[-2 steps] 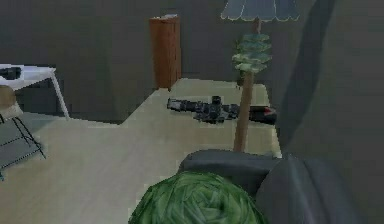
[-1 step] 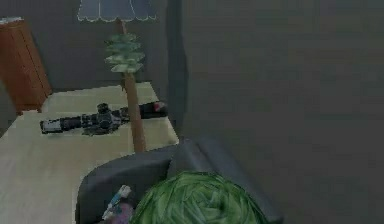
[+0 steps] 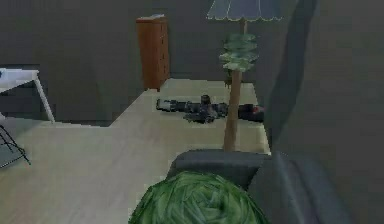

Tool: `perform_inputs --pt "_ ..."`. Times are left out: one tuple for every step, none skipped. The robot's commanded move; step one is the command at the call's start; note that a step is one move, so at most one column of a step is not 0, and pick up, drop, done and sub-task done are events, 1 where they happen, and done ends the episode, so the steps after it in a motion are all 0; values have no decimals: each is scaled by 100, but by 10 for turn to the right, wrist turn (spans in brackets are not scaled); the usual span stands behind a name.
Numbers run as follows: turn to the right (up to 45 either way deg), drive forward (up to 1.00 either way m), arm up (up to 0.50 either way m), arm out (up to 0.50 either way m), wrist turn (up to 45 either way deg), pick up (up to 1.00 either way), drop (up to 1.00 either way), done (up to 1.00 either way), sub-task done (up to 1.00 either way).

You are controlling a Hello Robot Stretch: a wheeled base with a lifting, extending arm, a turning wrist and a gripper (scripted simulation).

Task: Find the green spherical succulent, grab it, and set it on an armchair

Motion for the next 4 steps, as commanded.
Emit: perform_inputs --pt "300 0 0 0 0 0 0 0 0" --pt "-330 0 0 0 0 0 0 0 0" --pt "-450 0 0 0 0 0 0 0 0" --pt "-270 0 0 0 0 0 0 0 0"
